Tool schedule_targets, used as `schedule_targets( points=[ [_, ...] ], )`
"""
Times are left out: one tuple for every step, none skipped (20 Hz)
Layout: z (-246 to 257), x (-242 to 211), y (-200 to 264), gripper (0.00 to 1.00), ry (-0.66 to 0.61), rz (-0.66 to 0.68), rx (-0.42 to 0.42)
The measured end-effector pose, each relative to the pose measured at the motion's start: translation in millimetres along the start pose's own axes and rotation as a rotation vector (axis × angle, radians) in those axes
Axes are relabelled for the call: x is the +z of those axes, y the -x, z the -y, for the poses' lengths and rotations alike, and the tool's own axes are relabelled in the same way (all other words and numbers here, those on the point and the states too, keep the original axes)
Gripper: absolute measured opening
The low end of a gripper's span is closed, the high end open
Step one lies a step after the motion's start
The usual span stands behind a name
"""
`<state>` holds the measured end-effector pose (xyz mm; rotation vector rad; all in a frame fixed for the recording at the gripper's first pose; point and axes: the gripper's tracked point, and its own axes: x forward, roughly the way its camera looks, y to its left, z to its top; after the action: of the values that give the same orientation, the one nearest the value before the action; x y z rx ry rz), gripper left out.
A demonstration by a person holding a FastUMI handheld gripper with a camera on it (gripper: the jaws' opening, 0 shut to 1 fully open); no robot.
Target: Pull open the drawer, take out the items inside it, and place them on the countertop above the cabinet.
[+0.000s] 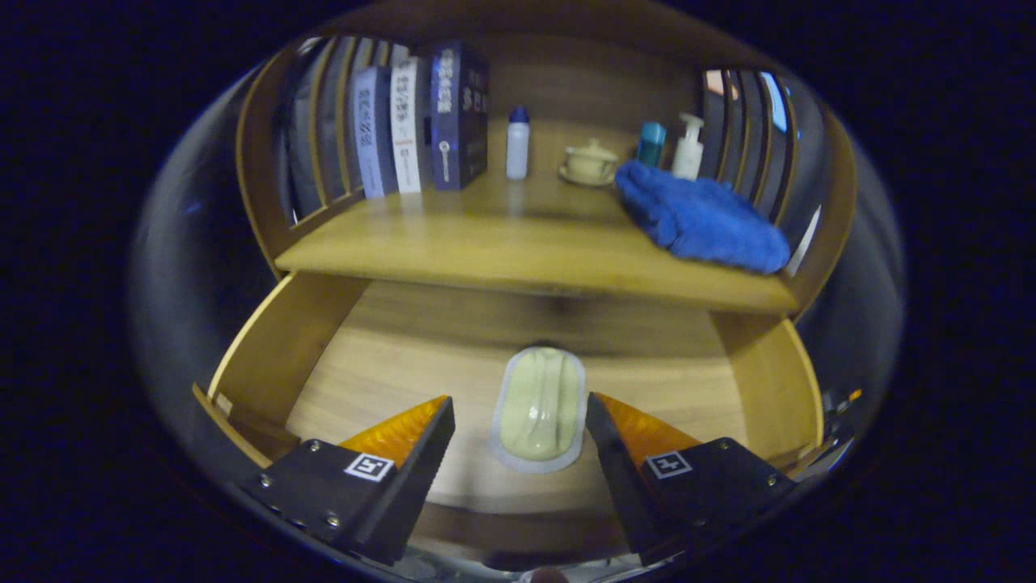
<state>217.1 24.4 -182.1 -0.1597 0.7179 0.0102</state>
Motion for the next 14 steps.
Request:
schedule_targets(
  points=[
    [3,-3,-6,0.88,-0.020,-0.033,-0.014],
    [6,-7,-11,0.79,-0.025,-0.060,-0.033],
    [11,-9,-18,0.69,-0.037,-0.078,-0.047],
    [9,-9,-22,0.60,-0.059,-0.093,-0.041],
    [6,-12,-29,0.51,-0.075,-0.107,-0.028],
    [11,-13,-28,0.41,-0.072,-0.111,-0.043],
    [13,-9,-29,0.32,-0.077,-0.101,-0.041],
    [11,-9,-31,0.23,-0.070,-0.105,-0.028],
    [10,-9,-29,0.23,-0.053,-0.098,-0.013],
    [9,-7,-28,0.21,-0.046,-0.078,-0.005],
    [10,-2,-26,0.18,-0.047,-0.049,0.005],
    [6,3,-21,0.18,-0.051,-0.021,0.030],
    [2,7,-15,0.15,-0.052,0.014,0.058],
    [0,12,-8,0.14,-0.051,0.048,0.077]
  ],
)
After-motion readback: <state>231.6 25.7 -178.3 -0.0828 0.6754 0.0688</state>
